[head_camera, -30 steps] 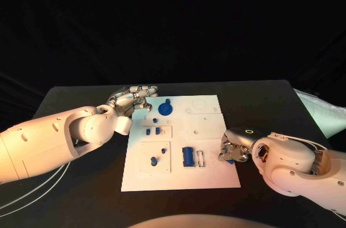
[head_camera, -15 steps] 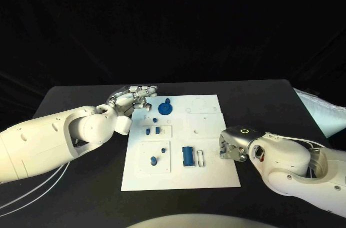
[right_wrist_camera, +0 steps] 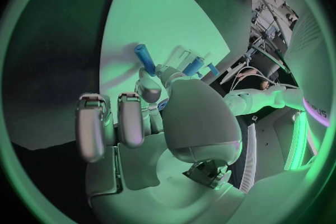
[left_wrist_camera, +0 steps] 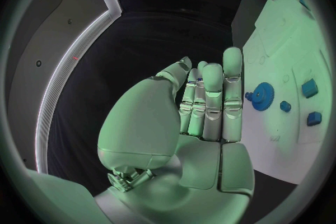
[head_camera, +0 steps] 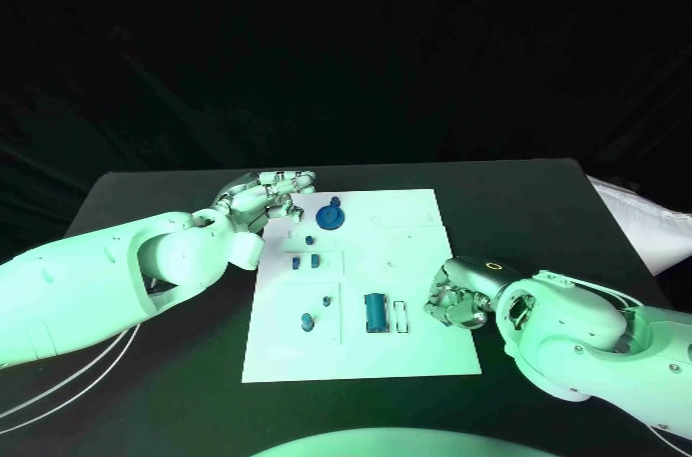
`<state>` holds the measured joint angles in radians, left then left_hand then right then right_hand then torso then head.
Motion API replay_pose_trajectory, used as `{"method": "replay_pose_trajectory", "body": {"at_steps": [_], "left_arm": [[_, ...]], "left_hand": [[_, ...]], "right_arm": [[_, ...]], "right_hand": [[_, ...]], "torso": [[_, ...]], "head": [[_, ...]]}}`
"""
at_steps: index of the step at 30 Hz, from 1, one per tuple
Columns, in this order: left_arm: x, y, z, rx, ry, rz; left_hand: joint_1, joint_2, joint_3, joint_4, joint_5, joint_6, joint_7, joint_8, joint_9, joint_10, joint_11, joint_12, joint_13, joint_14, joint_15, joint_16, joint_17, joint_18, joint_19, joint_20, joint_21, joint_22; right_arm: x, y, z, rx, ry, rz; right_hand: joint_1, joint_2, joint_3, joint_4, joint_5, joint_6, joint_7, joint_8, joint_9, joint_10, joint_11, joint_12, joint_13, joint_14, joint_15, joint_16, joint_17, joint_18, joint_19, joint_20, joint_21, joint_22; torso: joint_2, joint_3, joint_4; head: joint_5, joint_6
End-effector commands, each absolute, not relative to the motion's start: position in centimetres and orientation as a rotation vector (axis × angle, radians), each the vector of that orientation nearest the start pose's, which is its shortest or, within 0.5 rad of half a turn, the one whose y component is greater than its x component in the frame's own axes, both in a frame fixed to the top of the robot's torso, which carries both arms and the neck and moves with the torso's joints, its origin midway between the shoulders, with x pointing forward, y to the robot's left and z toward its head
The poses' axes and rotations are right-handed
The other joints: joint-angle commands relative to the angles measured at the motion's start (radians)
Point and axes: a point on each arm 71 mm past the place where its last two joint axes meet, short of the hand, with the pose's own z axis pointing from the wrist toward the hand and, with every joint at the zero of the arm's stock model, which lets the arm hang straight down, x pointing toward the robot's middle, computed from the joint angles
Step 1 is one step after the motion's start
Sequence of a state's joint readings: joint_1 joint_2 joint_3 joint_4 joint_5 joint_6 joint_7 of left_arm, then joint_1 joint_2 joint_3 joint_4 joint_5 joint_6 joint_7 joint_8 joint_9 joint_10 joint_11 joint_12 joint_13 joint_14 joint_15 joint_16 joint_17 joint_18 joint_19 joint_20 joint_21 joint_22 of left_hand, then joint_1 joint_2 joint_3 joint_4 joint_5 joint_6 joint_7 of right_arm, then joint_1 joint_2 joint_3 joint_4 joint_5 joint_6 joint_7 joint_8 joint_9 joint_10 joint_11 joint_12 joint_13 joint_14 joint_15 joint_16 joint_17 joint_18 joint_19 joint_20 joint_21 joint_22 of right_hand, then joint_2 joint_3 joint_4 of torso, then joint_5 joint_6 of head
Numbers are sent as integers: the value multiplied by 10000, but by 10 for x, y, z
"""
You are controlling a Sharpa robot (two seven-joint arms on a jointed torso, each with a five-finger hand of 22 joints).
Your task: Assemble the parts on the task board
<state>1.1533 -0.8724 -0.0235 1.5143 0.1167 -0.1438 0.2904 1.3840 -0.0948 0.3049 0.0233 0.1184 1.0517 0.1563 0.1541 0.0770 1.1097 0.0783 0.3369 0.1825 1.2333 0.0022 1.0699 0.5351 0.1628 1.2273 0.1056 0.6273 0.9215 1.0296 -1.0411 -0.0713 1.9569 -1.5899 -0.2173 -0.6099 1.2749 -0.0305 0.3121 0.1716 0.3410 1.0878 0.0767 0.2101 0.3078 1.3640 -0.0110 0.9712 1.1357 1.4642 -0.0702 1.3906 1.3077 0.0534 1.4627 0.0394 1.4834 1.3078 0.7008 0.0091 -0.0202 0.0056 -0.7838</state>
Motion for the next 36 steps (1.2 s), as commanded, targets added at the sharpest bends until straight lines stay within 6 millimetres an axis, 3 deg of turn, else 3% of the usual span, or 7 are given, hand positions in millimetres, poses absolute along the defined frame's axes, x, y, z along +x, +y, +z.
{"method": "replay_pose_trajectory", "body": {"at_steps": [1,5,11,36], "left_arm": [[480,216,-202,-13051,15491,-16644],[480,215,-202,-13049,15503,-16655],[480,214,-202,-13045,15522,-16673],[479,213,-201,-13044,15596,-16713]], "left_hand": [[-8,85,-48,-11,-39,-63,-7,54,-11,-67,32,35,10,-75,13,41,-10,110,-10,2,-35,-9],[-8,85,-48,-11,-39,-63,-7,54,-11,-67,32,35,10,-75,13,41,-10,110,-10,2,-35,-9],[-8,85,-48,-11,-39,-63,-7,54,-11,-67,32,35,10,-75,13,41,-10,110,-10,2,-35,-9],[-2,95,-57,-12,-39,-67,-7,62,-12,-80,32,54,13,-83,13,38,-31,112,-12,2,-48,-16]], "right_arm": [[364,-197,-234,2210,20136,4786],[363,-193,-238,3602,20759,5276],[364,-184,-242,4493,21254,5709],[370,-169,-247,3909,21438,5745]], "right_hand": [[-119,-89,214,10,76,237,-124,-28,112,103,-29,27,28,674,-72,53,543,-186,212,-43,59,1360],[-345,-254,525,2,382,267,-117,-47,161,127,-21,33,72,676,-69,60,556,-187,215,-43,61,1366],[-446,-306,628,-42,566,275,-113,-52,194,148,-17,69,119,677,-67,62,561,-185,212,-42,58,1362],[-995,-364,466,82,735,370,-119,-14,304,268,-13,264,304,686,-60,91,598,-186,215,-36,60,1370]], "torso": [[1,-3,7],[1,-9,9],[-4,-7,-4],[-2,3,-6]], "head": [[6,-12],[9,-27],[11,-23],[68,-18]]}}
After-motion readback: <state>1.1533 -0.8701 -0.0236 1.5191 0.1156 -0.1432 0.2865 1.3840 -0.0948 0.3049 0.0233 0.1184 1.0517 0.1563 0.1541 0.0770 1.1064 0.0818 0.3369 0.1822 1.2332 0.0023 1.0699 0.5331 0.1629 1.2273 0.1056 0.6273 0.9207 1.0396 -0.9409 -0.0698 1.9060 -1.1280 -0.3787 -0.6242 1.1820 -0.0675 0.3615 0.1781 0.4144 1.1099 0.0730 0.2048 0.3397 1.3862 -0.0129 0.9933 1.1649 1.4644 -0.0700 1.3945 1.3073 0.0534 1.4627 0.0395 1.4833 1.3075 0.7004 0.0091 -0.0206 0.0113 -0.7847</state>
